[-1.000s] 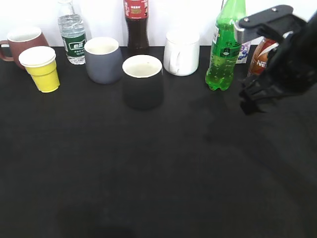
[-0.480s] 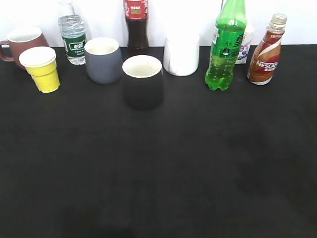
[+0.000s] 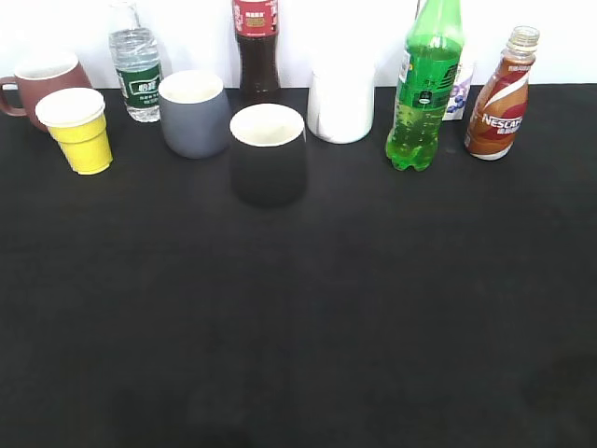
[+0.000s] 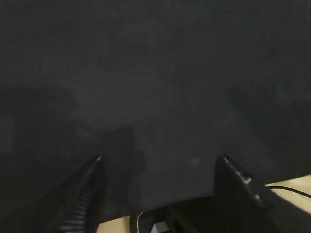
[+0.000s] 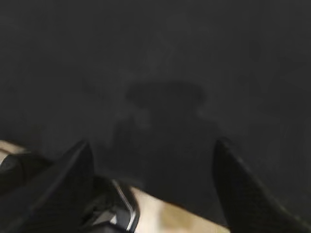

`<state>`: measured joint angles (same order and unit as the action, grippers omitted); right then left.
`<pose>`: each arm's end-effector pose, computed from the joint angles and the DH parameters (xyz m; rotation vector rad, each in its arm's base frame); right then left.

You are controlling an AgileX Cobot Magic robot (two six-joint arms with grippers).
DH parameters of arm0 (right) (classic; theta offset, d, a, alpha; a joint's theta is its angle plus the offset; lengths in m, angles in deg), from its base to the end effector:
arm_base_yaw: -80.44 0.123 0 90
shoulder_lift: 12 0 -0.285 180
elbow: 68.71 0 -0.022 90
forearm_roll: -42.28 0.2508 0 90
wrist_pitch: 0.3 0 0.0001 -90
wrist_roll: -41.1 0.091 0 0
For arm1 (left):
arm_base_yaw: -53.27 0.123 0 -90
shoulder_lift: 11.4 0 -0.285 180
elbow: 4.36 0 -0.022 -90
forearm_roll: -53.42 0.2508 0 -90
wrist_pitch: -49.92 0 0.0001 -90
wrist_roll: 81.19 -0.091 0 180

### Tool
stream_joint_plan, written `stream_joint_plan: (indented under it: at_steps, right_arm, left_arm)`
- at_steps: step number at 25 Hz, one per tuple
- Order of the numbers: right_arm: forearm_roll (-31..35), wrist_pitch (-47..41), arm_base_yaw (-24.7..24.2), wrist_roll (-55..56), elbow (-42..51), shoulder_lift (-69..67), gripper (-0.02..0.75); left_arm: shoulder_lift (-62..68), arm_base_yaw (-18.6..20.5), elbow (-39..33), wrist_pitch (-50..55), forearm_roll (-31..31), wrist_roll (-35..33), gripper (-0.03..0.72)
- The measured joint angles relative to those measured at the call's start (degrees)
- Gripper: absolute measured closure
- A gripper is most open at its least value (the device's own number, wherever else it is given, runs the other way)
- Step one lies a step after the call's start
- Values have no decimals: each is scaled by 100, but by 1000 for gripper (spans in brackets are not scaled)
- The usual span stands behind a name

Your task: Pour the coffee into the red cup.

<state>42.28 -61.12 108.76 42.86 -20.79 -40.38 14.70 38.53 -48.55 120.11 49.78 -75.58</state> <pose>0.0436 0.0235 0.2725 -0.5530 2.3432 0.2453 0.0281 -0.0130 0.2836 0.1960 2.4561 -0.2382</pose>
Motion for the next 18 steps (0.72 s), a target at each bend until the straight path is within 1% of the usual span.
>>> stream_joint_plan:
  at_steps: [10, 12, 16, 17, 18]
  right_arm:
    - [58, 51, 0, 12, 44, 0, 156]
    - [58, 51, 0, 12, 44, 0, 159]
    - [58, 56, -17, 12, 44, 38, 166]
    - [62, 63, -69, 12, 44, 92, 166]
    - [76, 62, -408, 12, 44, 272, 167]
  left_arm:
    - [0, 0, 0, -11, -5, 0, 169]
    - [0, 0, 0, -234, 0, 0, 169]
    - [-78, 0, 0, -1268, 0, 0, 169]
    - [-157, 54, 0, -1447, 0, 0, 169]
    - [-239, 236, 0, -1626, 0, 0, 169]
